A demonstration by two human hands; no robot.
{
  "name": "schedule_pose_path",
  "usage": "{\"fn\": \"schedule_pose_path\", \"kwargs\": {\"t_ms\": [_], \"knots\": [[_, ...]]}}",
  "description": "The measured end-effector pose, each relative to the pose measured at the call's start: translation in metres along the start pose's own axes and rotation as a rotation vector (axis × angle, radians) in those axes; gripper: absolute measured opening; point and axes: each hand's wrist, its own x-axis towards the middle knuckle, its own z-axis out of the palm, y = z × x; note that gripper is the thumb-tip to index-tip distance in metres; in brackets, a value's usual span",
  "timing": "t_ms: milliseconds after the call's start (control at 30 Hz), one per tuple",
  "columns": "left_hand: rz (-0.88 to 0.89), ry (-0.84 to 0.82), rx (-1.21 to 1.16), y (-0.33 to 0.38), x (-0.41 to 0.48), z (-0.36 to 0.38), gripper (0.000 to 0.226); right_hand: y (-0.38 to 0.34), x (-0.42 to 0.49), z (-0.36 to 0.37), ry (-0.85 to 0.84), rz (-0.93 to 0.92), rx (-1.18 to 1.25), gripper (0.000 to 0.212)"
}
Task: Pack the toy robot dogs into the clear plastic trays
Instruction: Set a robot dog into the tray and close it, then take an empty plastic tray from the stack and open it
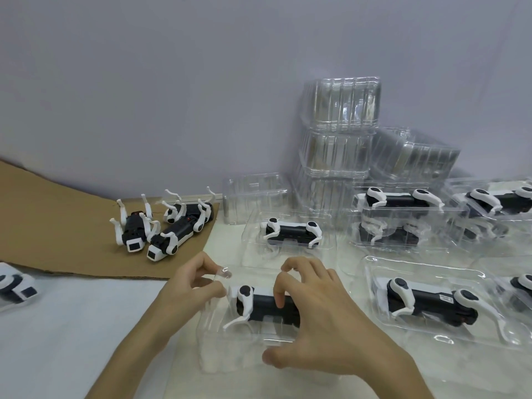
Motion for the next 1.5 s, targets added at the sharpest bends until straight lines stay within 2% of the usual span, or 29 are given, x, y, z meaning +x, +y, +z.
{"fn": "schedule_pose_path", "kwargs": {"t_ms": [133,267,333,467,600,667,733,833,900,1200,1367,1500], "knots": [[0.037,0.052,0.008,-0.001,0.000,0.002,0.017,-0.007,0.003,-0.001,-0.066,-0.071,-0.008,0.063],[0.071,0.126,0.009,-0.005,0.003,0.001,0.044,-0.026,0.020,-0.005,-0.120,-0.138,-0.107,0.068],[0.049,0.220,-0.101,-0.004,0.006,0.000,0.054,-0.030,0.028,-0.013,-0.123,-0.167,-0.121,0.066],[-0.055,0.496,-0.529,-0.008,0.014,-0.009,0.041,-0.026,0.046,-0.045,-0.035,-0.172,-0.104,0.063],[-0.111,0.566,-0.606,-0.016,0.015,-0.012,0.032,-0.012,0.091,-0.082,0.141,-0.136,-0.164,0.061],[-0.144,0.557,-0.596,-0.018,0.017,-0.006,0.033,0.000,0.118,-0.094,0.166,-0.093,-0.216,0.060],[-0.167,0.543,-0.573,-0.018,0.018,0.001,0.033,0.017,0.140,-0.097,0.113,-0.034,-0.262,0.059],[-0.177,0.485,-0.504,-0.019,0.020,0.007,0.028,0.043,0.155,-0.089,-0.083,0.099,-0.286,0.056],[-0.163,0.424,-0.443,-0.020,0.020,0.010,0.023,0.054,0.156,-0.080,-0.190,0.158,-0.259,0.048],[-0.076,0.261,-0.370,-0.018,0.014,0.018,0.017,0.045,0.139,-0.077,-0.209,0.025,-0.281,0.015],[0.009,0.141,-0.333,-0.015,0.011,0.026,0.045,0.044,0.118,-0.078,-0.209,-0.032,-0.302,0.017],[0.035,0.053,-0.312,-0.011,0.015,0.041,0.069,0.046,0.118,-0.077,-0.088,-0.078,-0.252,0.015]]}}
